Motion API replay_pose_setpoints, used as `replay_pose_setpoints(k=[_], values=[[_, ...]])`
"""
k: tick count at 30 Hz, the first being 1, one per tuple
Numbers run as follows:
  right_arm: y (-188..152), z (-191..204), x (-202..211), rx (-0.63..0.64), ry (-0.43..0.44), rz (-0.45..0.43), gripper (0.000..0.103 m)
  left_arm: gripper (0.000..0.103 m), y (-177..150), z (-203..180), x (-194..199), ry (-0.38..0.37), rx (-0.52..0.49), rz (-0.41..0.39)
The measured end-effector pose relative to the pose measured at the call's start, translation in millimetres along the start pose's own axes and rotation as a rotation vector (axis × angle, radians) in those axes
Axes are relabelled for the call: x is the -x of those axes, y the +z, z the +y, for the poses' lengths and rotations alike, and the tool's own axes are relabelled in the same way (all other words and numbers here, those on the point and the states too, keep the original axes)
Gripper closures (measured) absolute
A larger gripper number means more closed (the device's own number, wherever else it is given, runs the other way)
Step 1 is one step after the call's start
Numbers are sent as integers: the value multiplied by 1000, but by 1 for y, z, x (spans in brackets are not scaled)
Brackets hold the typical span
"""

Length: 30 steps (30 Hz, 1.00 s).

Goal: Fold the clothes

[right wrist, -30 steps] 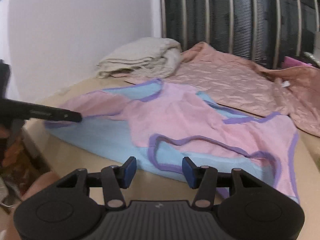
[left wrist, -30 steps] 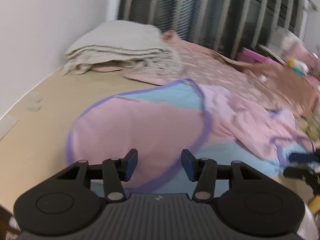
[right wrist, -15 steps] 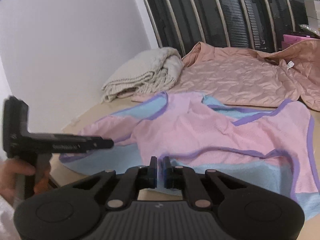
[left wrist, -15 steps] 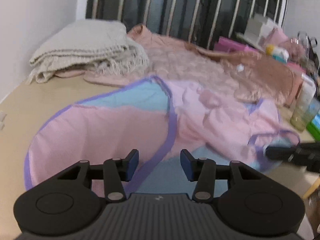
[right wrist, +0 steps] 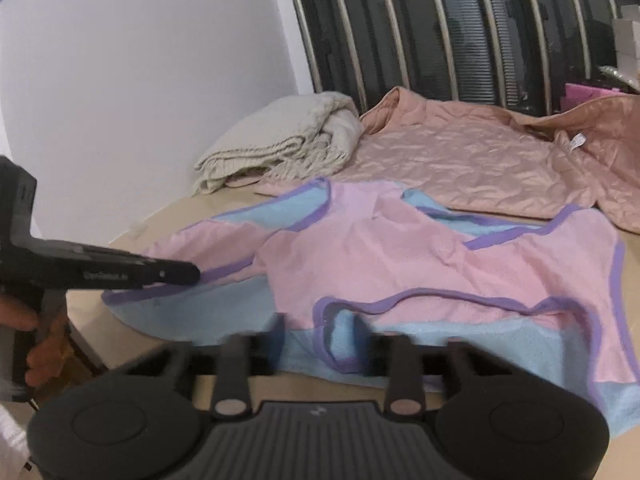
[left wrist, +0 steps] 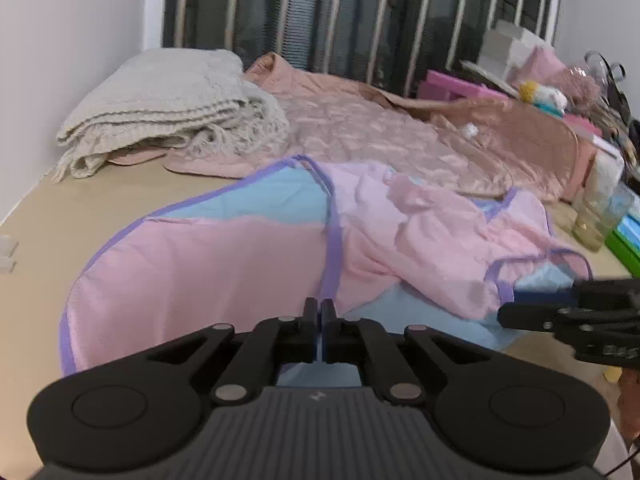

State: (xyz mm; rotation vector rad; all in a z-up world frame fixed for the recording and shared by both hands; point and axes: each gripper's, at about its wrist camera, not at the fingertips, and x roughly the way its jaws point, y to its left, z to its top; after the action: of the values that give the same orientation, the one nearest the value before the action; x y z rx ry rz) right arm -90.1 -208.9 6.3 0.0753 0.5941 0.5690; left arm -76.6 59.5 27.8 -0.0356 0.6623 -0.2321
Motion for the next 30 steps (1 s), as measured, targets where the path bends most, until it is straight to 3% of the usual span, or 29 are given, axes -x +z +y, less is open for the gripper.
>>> replay_pose_setpoints(k=[6,10,15,18,21,23,24,25,26,28,30], values=[[6,-1,12,-35,-3,-37,100,102,1,7,21,-39,52,-36],[19,-9,50,-89,79,-98,100,102,-3,3,52,-114,68,-69],[21,-19,92,-114,146,-106,100,102,-19,0,92,-180,92,-89],[11,-29,108,-137,164,-61,100,102,-36,0,98,-171,80,-38],[-1,-28,107,-83,168,43,95,101,-52,9,88,-169,112,38],[-7,-26,109,-60,127,38,86,98,-55,15,85,-166,136,48],[-7,-28,111,-65,113,26,70,97,-53,17,85,-164,137,33],[-5,-30,112,-65,90,3,66,91,-50,19,84,-152,139,12],[-3,-32,113,-65,66,-20,66,77,-47,22,83,-137,141,-7],[2,-35,110,-38,-27,-62,66,62,-40,27,71,-84,130,-24],[6,-42,95,-16,-126,-77,66,63,-34,28,53,-35,100,-10]])
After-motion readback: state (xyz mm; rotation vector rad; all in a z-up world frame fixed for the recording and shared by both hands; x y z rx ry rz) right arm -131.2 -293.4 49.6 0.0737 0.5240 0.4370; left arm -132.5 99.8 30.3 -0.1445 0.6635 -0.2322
